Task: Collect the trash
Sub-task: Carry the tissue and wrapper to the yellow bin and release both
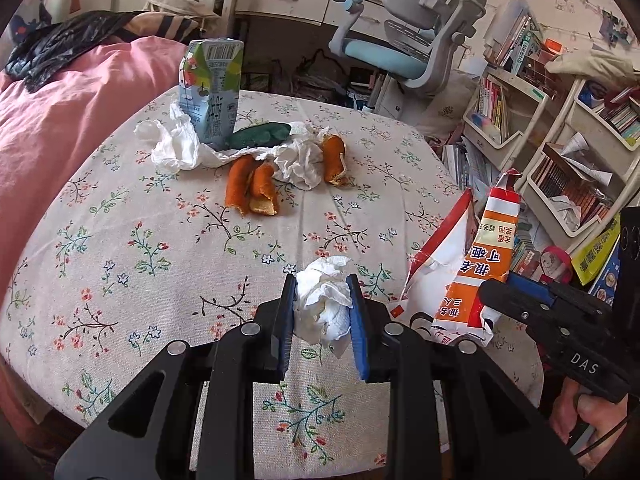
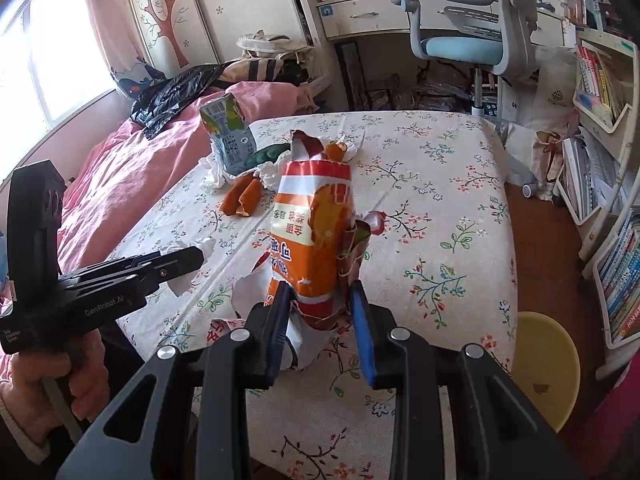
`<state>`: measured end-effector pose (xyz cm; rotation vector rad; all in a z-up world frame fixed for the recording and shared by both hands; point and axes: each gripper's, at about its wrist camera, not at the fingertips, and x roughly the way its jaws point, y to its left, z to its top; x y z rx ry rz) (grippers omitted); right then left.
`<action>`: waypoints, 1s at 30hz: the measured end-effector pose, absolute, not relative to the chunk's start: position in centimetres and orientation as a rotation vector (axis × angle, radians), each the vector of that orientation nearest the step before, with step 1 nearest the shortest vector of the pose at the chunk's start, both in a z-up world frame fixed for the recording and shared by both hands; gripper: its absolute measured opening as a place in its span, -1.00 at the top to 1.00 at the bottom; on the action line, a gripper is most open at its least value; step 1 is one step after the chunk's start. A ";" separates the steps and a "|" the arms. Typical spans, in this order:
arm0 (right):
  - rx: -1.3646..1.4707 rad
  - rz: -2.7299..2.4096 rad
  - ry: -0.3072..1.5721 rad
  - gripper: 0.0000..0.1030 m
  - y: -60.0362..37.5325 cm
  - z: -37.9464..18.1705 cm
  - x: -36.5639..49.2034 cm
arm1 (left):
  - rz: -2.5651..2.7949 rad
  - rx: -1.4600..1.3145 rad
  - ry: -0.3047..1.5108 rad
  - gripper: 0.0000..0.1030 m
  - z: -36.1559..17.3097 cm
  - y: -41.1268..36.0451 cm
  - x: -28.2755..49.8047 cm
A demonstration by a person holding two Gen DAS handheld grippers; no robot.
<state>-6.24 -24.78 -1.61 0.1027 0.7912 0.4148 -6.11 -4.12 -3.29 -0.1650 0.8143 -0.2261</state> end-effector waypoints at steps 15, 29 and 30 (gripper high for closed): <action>0.113 0.383 0.727 0.42 -26.0 -0.5 -7.0 | -0.271 -0.149 0.778 0.55 -2.3 -5.9 -6.4; 0.113 0.178 0.637 0.43 -33.6 0.9 -9.7 | -0.397 -0.083 0.744 0.55 -0.2 -12.9 -7.4; 0.117 0.158 0.634 0.43 -34.3 1.0 -9.9 | -0.411 -0.077 0.744 0.55 -0.1 -13.7 -7.5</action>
